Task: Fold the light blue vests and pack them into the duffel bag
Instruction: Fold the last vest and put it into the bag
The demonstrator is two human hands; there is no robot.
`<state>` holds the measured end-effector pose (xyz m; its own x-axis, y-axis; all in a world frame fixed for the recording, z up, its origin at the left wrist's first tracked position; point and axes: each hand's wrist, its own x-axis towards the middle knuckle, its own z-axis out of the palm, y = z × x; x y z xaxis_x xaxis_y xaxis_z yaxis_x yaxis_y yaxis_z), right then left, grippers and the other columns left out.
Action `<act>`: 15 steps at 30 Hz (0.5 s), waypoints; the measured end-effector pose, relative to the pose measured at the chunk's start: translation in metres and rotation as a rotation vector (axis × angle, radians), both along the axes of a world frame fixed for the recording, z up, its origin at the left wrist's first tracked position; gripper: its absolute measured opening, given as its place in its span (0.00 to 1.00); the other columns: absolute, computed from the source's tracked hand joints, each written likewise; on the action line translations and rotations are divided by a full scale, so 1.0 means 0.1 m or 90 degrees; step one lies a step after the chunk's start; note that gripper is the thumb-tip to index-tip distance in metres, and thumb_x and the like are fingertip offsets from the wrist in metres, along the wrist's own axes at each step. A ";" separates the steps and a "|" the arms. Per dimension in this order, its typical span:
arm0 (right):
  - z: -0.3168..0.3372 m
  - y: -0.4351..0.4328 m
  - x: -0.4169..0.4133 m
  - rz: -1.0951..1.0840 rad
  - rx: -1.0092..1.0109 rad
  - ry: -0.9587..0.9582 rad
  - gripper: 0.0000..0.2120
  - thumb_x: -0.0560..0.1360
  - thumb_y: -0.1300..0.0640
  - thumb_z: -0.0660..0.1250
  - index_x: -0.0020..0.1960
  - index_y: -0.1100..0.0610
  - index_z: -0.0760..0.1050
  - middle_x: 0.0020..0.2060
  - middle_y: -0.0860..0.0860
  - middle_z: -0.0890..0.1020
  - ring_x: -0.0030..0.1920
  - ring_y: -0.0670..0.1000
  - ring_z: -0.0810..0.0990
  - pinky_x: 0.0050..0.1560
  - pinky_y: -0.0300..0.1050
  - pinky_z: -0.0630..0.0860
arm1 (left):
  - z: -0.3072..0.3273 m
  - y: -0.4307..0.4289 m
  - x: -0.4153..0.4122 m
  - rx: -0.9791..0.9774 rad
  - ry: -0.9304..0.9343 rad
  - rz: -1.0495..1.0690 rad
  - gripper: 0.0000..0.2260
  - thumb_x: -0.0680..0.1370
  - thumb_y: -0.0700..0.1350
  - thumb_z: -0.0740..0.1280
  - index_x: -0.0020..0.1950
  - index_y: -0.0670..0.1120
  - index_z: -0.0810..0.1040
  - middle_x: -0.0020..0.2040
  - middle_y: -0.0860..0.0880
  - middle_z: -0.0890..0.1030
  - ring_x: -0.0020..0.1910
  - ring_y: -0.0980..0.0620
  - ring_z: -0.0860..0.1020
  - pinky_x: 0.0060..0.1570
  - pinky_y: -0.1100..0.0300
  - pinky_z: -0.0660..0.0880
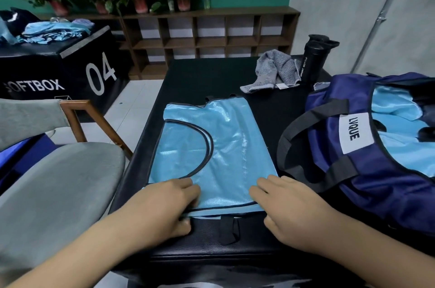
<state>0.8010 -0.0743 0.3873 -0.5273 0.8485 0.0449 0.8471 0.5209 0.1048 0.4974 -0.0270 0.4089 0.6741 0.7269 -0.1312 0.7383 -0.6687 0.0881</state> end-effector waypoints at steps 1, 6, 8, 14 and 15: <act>0.00 0.01 0.01 -0.009 -0.003 0.001 0.13 0.65 0.55 0.62 0.44 0.47 0.60 0.38 0.44 0.67 0.36 0.50 0.68 0.37 0.44 0.72 | -0.02 0.02 -0.04 0.013 0.008 0.001 0.10 0.69 0.58 0.55 0.48 0.57 0.66 0.49 0.55 0.73 0.46 0.50 0.79 0.42 0.52 0.76; 0.14 0.07 0.06 -0.028 -0.065 0.064 0.01 0.76 0.52 0.57 0.47 0.48 0.64 0.43 0.43 0.69 0.45 0.49 0.69 0.49 0.44 0.70 | -0.03 0.18 -0.21 0.057 -0.030 0.009 0.09 0.68 0.57 0.60 0.43 0.59 0.60 0.42 0.58 0.72 0.41 0.53 0.78 0.36 0.58 0.66; 0.23 0.08 0.08 -0.041 -0.099 0.116 0.02 0.79 0.50 0.58 0.48 0.47 0.64 0.44 0.43 0.70 0.46 0.48 0.69 0.51 0.44 0.70 | 0.06 0.21 -0.25 -0.019 -0.067 0.052 0.08 0.69 0.56 0.61 0.43 0.58 0.64 0.41 0.58 0.73 0.41 0.56 0.75 0.38 0.59 0.68; 0.57 0.06 0.11 -0.114 -0.288 0.326 0.04 0.75 0.54 0.66 0.47 0.48 0.71 0.36 0.48 0.77 0.33 0.47 0.71 0.35 0.45 0.68 | 0.40 0.13 -0.29 -0.211 -0.144 0.057 0.05 0.76 0.46 0.69 0.44 0.52 0.73 0.35 0.53 0.77 0.31 0.54 0.72 0.34 0.59 0.71; 0.61 0.07 0.11 -0.111 -0.302 0.361 0.05 0.73 0.56 0.66 0.46 0.49 0.72 0.35 0.49 0.76 0.33 0.47 0.70 0.36 0.46 0.68 | 0.45 0.14 -0.29 -0.224 -0.152 0.051 0.05 0.76 0.45 0.69 0.44 0.51 0.73 0.35 0.51 0.76 0.31 0.56 0.71 0.34 0.60 0.70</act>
<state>0.8124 -0.0672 0.4485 -0.3891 0.9133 -0.1204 0.7783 0.2560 -0.5733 0.4680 -0.0129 0.4535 0.6583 0.7174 -0.2280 0.7183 -0.5081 0.4752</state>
